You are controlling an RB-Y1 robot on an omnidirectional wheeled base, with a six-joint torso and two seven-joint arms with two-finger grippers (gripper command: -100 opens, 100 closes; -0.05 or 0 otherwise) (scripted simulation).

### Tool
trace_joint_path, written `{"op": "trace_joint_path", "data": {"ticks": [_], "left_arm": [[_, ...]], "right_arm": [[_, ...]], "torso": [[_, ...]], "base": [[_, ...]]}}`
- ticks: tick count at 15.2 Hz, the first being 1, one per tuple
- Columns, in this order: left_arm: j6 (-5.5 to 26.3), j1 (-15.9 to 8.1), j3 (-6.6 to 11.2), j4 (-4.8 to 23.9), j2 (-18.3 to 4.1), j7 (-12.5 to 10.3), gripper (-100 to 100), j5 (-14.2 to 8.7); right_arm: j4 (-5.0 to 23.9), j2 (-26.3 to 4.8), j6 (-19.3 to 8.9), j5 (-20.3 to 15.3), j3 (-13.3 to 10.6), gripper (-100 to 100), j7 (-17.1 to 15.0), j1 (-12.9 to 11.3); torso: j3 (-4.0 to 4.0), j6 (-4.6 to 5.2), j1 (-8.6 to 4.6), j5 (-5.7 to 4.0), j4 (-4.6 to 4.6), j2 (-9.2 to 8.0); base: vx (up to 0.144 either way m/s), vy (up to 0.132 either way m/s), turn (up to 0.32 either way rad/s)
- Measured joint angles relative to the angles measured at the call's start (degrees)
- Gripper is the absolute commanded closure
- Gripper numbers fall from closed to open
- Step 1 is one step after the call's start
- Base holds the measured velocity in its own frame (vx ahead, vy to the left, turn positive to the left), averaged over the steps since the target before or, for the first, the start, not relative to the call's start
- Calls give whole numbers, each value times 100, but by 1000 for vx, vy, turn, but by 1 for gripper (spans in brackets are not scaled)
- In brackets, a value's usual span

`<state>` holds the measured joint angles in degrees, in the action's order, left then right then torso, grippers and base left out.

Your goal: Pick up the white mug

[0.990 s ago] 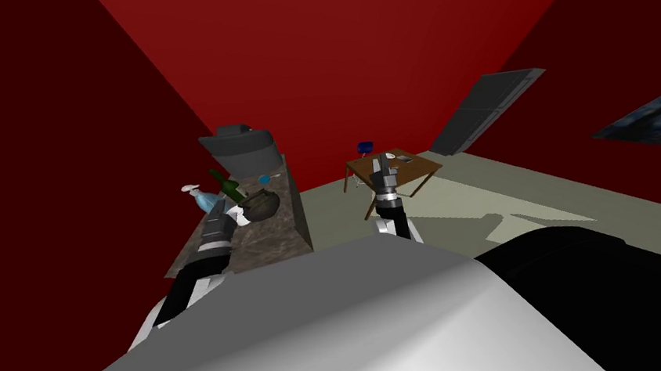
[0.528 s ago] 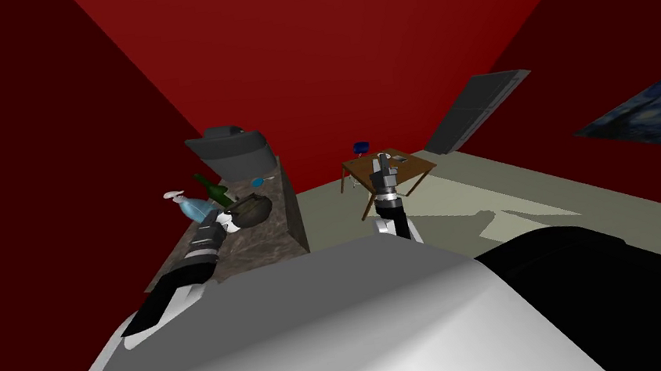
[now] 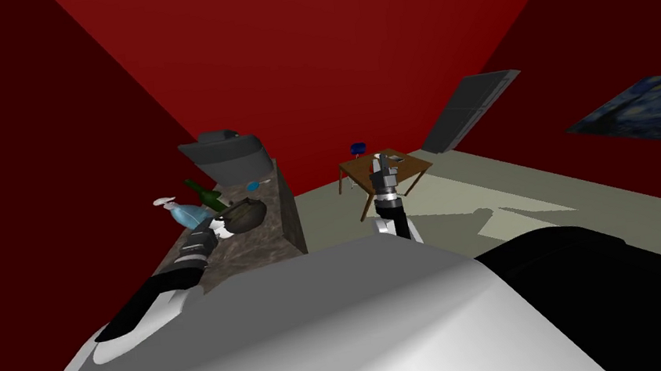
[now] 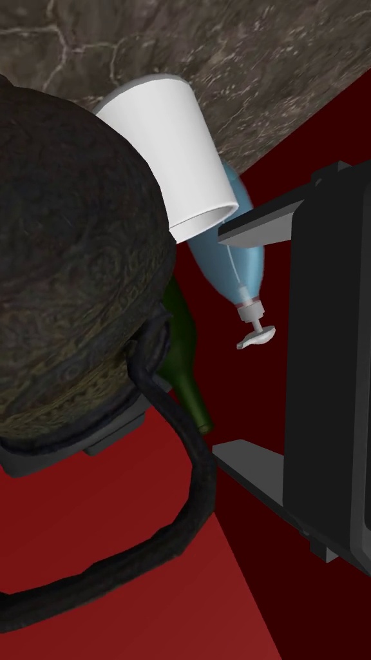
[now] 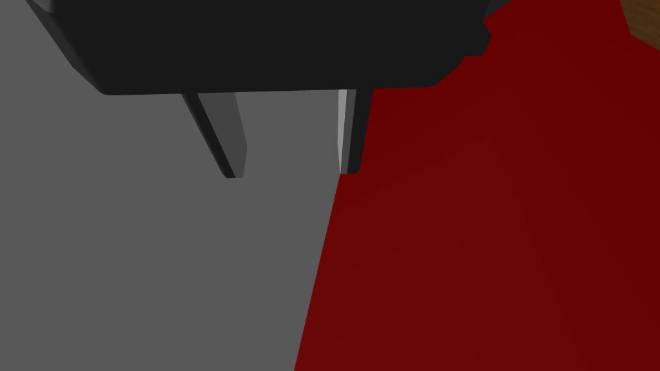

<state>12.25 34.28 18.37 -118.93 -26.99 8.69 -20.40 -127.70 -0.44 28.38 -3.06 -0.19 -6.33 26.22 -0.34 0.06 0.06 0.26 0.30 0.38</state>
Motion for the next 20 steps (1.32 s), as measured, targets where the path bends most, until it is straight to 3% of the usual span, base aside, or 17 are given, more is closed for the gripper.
{"op": "trace_joint_path", "data": {"ticks": [11,16,20], "left_arm": [[1213,174,643,498,-678,254,-100,-814],[1773,214,850,579,-830,332,-100,-1025],[2232,277,1081,822,-1109,434,-100,-1383]], "right_arm": [[0,0,0,0,0,0,0,0],[0,0,0,0,0,0,0,0],[0,0,0,0,0,0,0,0]], "torso": [[-7,1,6,1,3,13],[-4,0,8,2,1,7],[-8,1,9,2,3,15]], "base": [[41,-34,-52],[35,-18,-44],[58,-14,-56]]}}
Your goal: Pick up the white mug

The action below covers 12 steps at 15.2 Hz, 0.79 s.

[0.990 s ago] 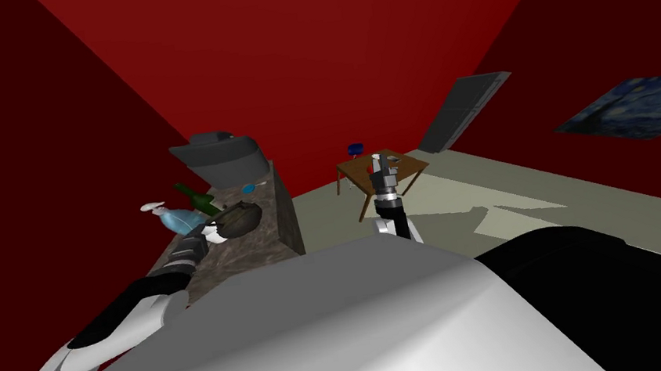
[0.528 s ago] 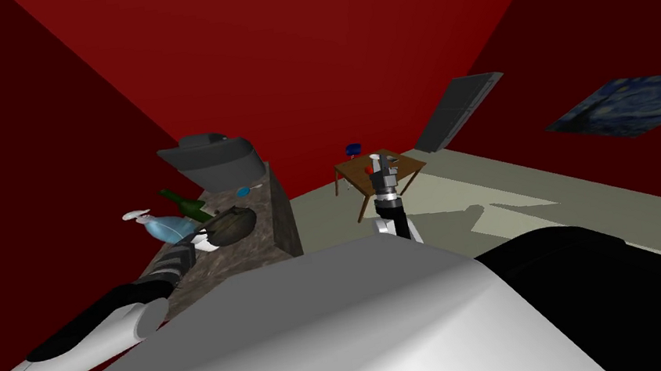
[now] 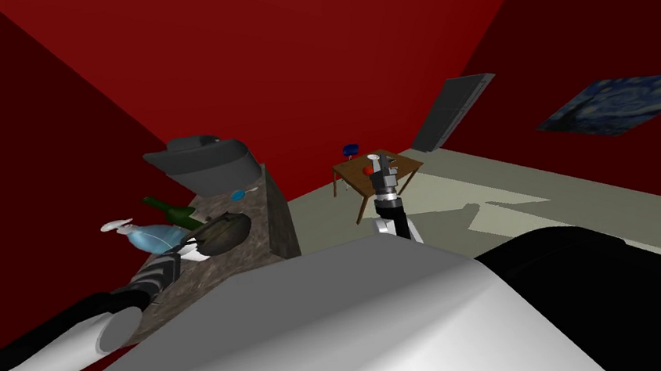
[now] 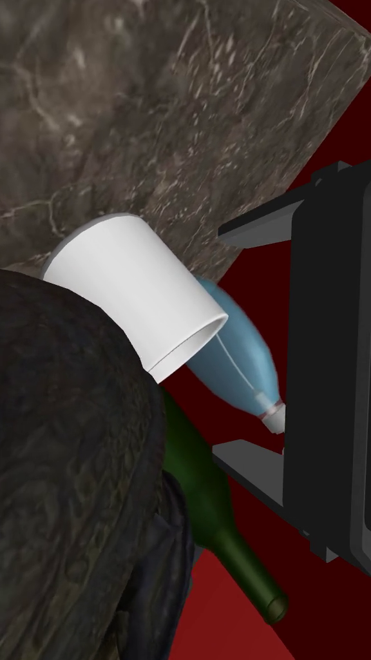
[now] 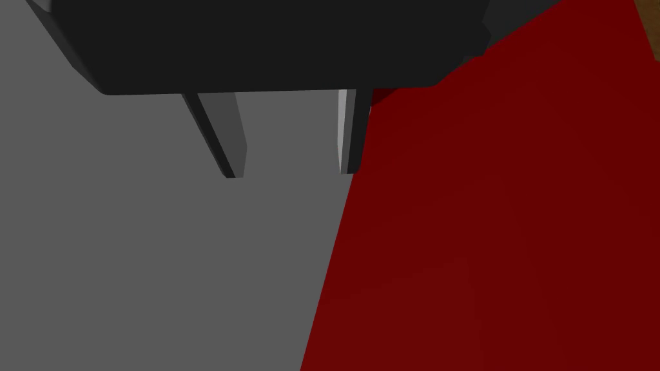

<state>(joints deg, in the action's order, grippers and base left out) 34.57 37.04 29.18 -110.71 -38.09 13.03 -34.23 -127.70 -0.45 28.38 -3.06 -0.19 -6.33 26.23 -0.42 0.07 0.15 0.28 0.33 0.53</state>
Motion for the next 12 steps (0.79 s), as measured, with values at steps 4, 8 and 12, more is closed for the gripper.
{"op": "trace_joint_path", "data": {"ticks": [4,8,12], "left_arm": [[503,29,211,162,-208,82,-100,-265],[956,126,390,308,-371,184,-100,-538],[1429,243,592,441,-536,273,-100,-831]], "right_arm": [[0,0,0,0,0,0,0,0],[0,0,0,0,0,0,0,0],[0,0,0,0,0,0,0,0]], "torso": [[-2,0,6,1,1,4],[-1,-1,3,1,1,2],[-1,0,7,1,0,1]], "base": [[57,-1,-43],[60,-4,-45],[59,6,-51]]}}
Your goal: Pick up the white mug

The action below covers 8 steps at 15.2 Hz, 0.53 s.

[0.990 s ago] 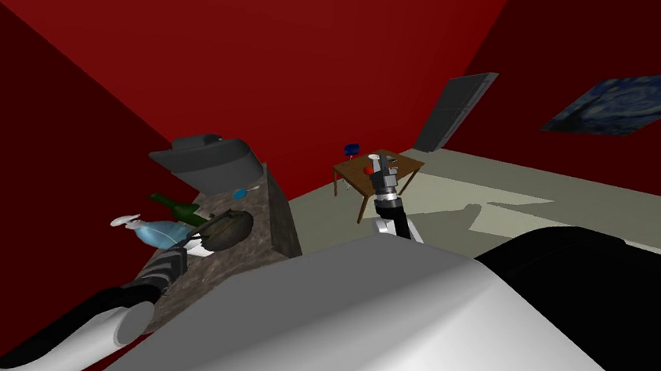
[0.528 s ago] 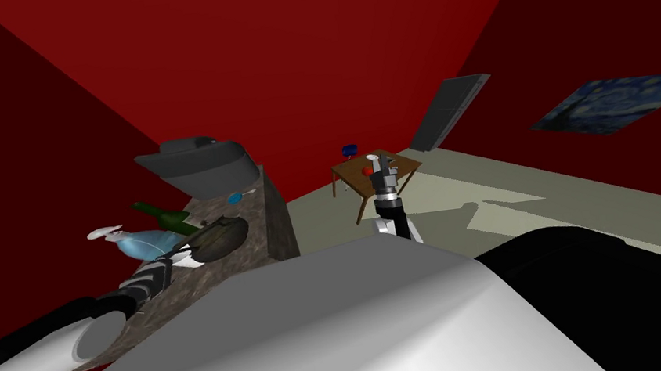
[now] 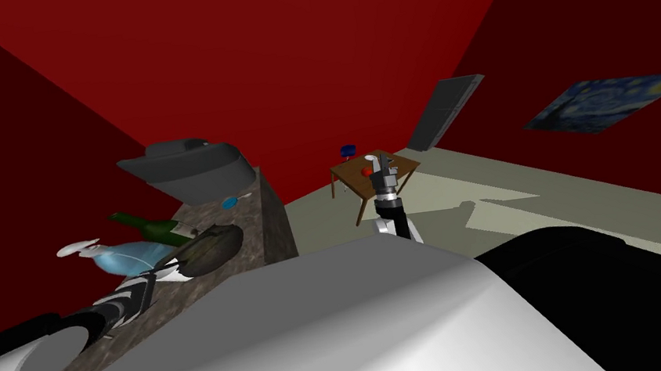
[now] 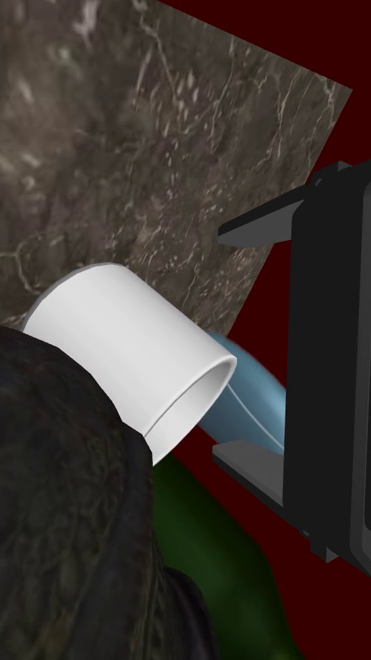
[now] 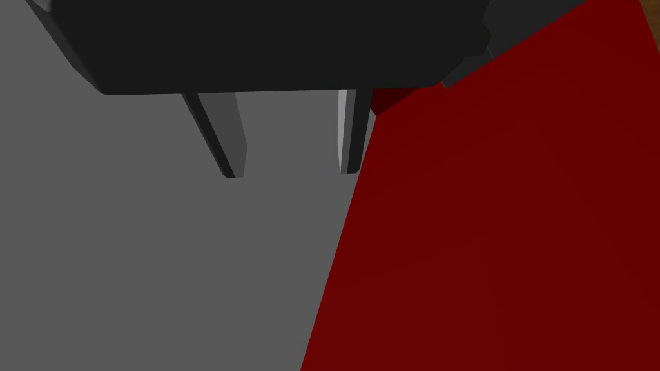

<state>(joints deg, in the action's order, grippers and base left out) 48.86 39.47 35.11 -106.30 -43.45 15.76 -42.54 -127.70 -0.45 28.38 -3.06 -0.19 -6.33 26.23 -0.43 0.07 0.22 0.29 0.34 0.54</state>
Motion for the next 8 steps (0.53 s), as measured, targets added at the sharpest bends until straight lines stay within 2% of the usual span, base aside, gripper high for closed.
{"op": "trace_joint_path", "data": {"ticks": [8], "left_arm": [[926,118,301,375,-335,203,-100,-548]], "right_arm": [[0,0,0,0,0,0,0,0]], "torso": [[0,-1,1,1,0,-1]], "base": [[58,5,-37]]}}
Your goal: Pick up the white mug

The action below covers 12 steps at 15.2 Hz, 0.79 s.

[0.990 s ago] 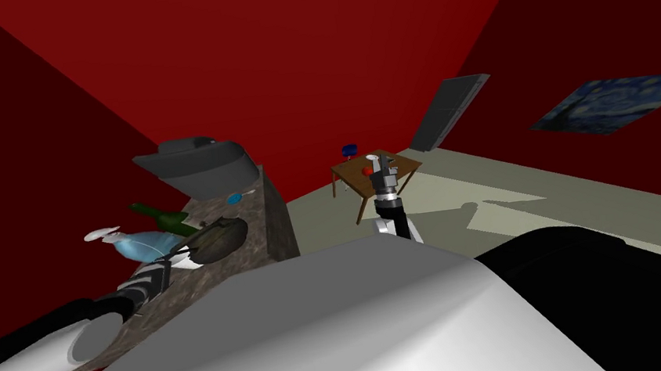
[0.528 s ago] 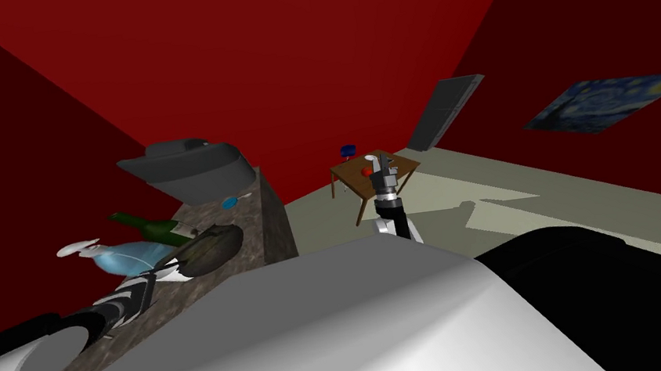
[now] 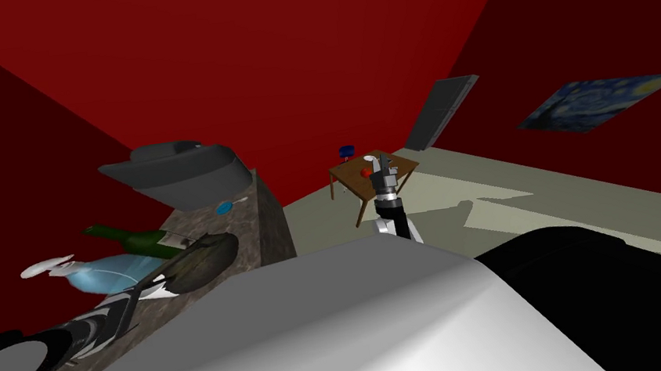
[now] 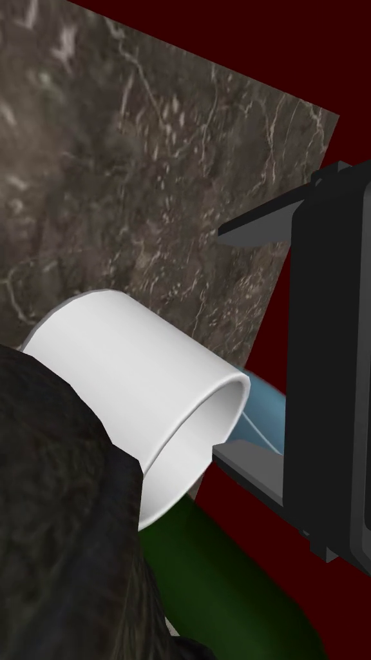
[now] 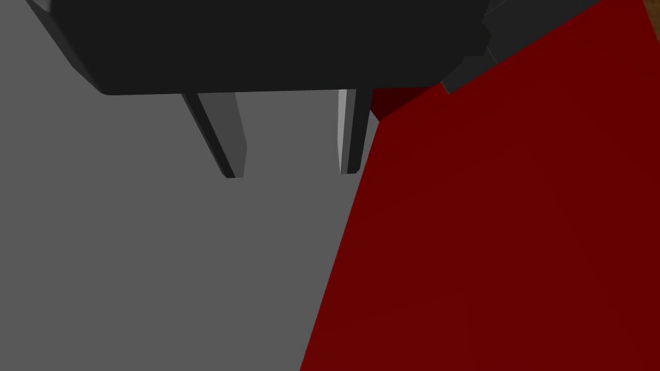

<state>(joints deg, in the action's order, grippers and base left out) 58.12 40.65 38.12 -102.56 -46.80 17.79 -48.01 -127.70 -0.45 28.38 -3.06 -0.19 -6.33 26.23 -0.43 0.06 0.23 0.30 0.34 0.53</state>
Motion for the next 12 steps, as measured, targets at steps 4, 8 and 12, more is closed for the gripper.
{"op": "trace_joint_path", "data": {"ticks": [4,8,12], "left_arm": [[456,62,154,168,-186,74,-100,-285],[919,167,309,302,-317,173,-100,-558],[1383,230,409,454,-452,237,-100,-802]], "right_arm": [[0,0,0,0,0,0,0,0],[0,0,0,0,0,0,0,0],[0,0,0,0,0,0,0,0]], "torso": [[1,1,-1,-1,-1,-1],[0,0,-1,-1,0,1],[0,1,1,0,0,1]], "base": [[54,8,-44],[59,10,-36],[56,14,-34]]}}
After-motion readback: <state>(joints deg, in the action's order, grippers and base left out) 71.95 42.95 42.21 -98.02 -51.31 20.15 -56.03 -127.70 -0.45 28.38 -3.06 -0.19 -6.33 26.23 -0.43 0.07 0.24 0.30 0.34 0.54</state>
